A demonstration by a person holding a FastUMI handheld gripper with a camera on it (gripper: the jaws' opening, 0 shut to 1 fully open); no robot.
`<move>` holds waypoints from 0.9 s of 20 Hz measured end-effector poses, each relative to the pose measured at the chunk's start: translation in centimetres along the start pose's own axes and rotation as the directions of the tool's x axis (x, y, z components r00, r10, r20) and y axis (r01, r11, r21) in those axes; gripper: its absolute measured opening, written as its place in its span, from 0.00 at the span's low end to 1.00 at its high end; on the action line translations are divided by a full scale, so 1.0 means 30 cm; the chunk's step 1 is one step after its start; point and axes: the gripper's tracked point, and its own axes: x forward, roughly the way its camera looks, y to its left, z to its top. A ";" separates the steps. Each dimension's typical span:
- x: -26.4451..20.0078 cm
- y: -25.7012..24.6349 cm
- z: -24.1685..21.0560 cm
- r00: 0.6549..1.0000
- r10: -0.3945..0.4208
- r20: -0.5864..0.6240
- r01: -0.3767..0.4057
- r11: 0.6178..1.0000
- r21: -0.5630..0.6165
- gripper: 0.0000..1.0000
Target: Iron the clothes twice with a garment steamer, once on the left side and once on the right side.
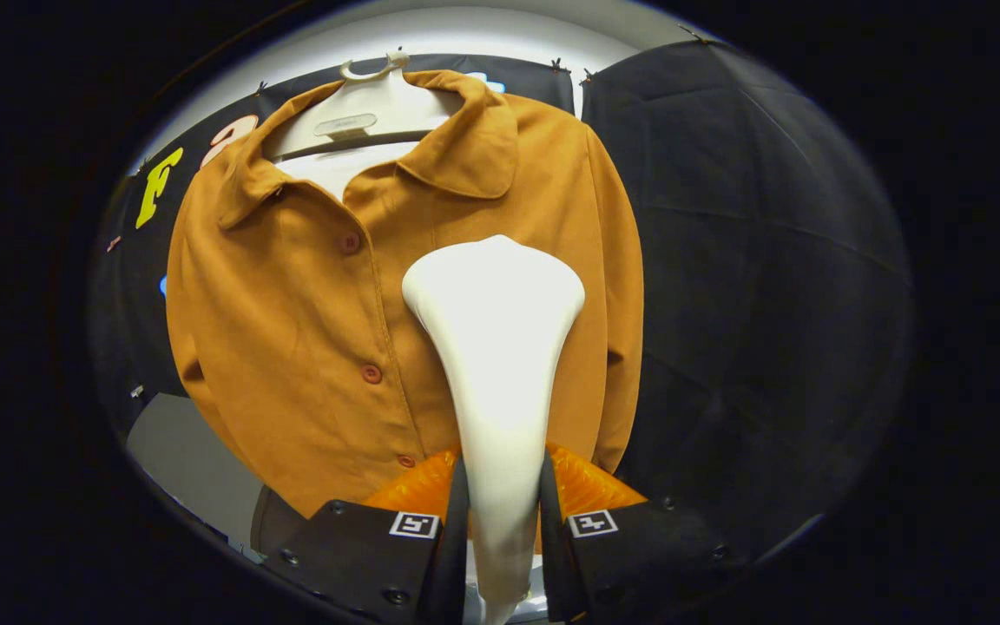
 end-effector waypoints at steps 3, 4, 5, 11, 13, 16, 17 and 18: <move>0.036 0.001 -0.083 0.998 0.005 -0.056 -0.005 1.000 -0.006 0.39; 0.041 0.000 -0.119 0.997 0.006 -0.078 -0.006 1.000 -0.005 0.39; 0.044 -0.003 -0.150 0.995 0.005 -0.097 -0.005 1.000 0.001 0.39; 0.078 -0.016 -0.302 0.984 -0.012 -0.180 0.012 1.000 -0.002 0.39; 0.087 -0.017 -0.353 0.977 -0.013 -0.212 0.014 1.000 0.002 0.39; 0.098 -0.028 -0.448 0.964 -0.024 -0.263 0.024 1.000 -0.006 0.39; 0.102 -0.030 -0.479 0.959 -0.028 -0.281 0.027 1.000 -0.007 0.39; 0.108 -0.035 -0.520 0.951 -0.035 -0.306 0.034 0.999 -0.010 0.39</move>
